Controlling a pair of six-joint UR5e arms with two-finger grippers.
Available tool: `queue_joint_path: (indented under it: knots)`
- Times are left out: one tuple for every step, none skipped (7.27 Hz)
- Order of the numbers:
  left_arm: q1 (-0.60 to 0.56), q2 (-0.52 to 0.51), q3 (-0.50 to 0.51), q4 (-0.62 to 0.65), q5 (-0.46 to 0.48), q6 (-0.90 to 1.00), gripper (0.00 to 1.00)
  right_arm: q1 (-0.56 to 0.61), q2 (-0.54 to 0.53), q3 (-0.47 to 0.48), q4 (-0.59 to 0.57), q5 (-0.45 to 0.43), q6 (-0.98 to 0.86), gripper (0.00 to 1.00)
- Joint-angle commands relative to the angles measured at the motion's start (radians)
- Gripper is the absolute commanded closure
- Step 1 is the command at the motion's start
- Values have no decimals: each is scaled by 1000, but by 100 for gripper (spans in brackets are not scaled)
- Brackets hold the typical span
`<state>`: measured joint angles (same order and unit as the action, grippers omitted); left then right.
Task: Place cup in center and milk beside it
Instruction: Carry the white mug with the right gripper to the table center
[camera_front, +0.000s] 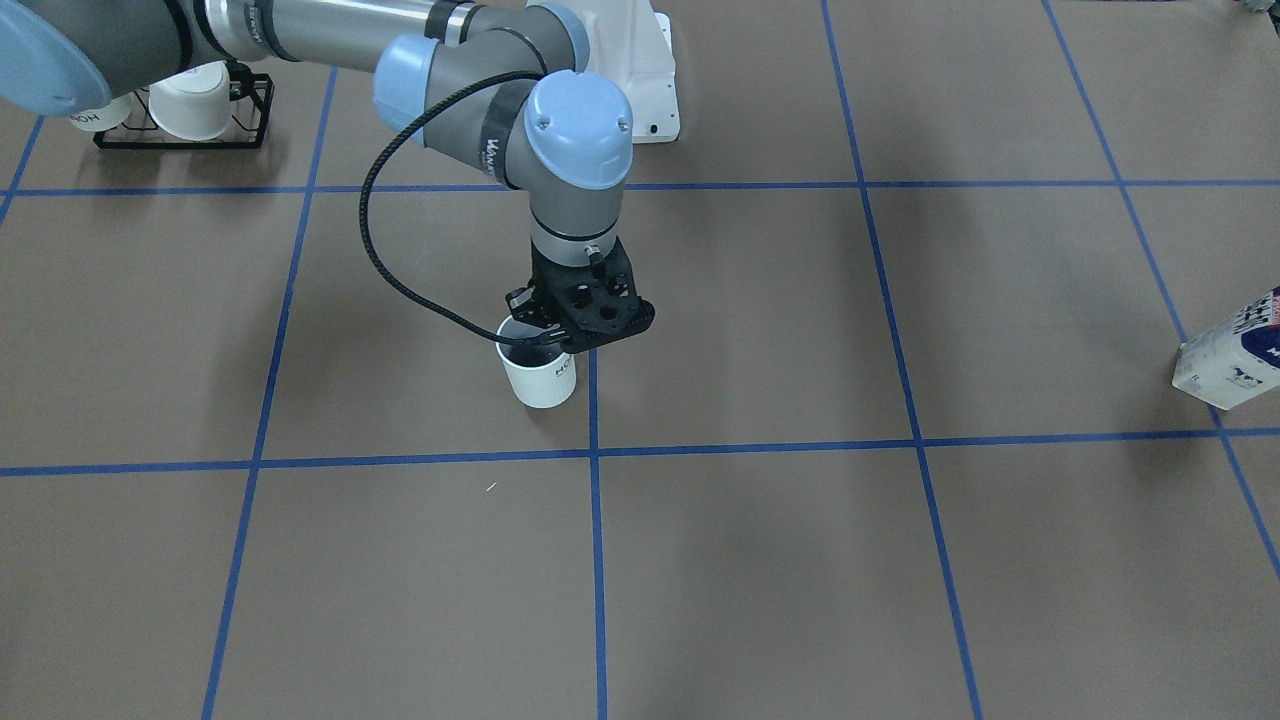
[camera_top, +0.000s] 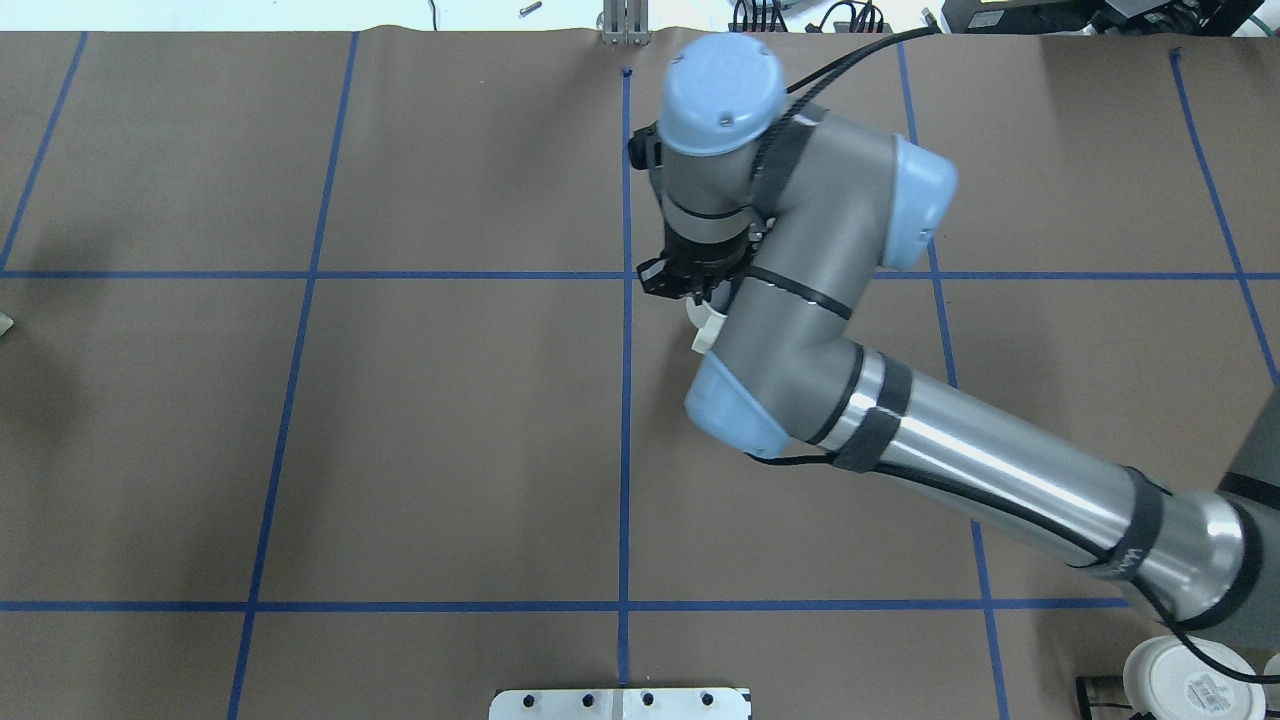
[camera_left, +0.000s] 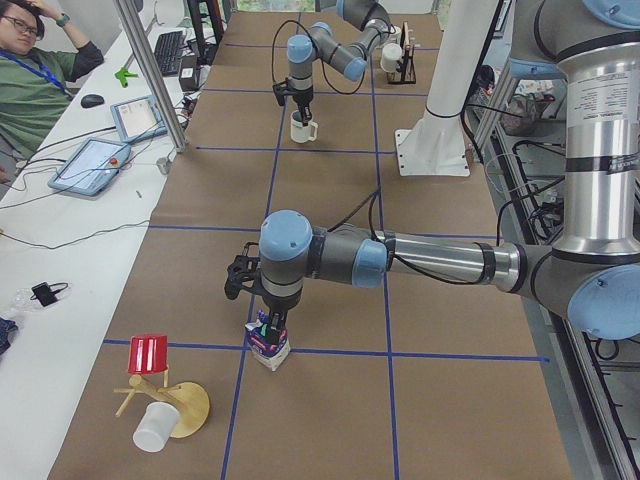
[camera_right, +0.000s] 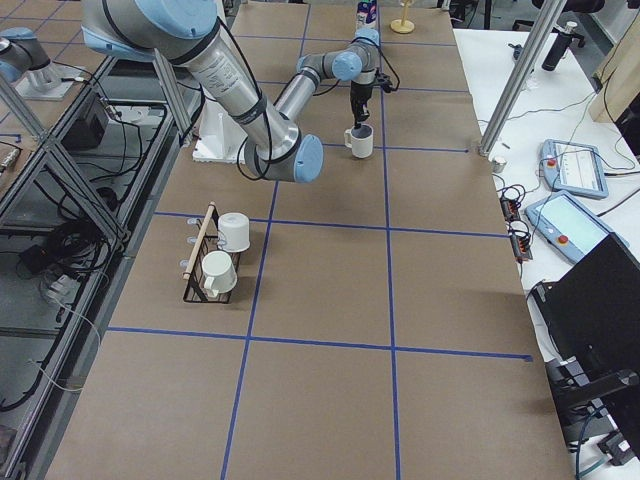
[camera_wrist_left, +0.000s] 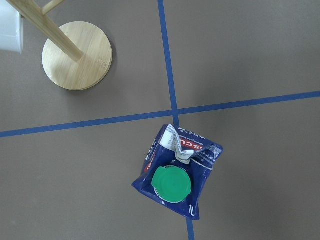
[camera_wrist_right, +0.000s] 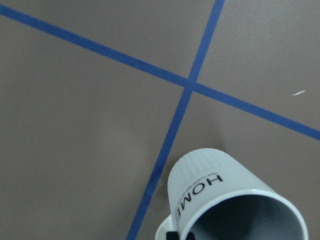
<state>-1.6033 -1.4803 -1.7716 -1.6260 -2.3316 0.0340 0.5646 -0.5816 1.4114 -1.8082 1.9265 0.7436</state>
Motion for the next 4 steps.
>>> queue_joint_path:
  knots:
    - [0, 0, 1, 2, 0, 1, 1, -40, 26, -41, 0, -3, -6, 100]
    - [0, 0, 1, 2, 0, 1, 1, -45, 35, -54, 3, -6, -22, 100]
    - [0, 0, 3, 2, 0, 1, 1, -46, 48, -77, 3, -6, -29, 100]
    - [0, 0, 12, 0, 0, 3, 1, -46, 52, -81, 3, -6, -29, 100]
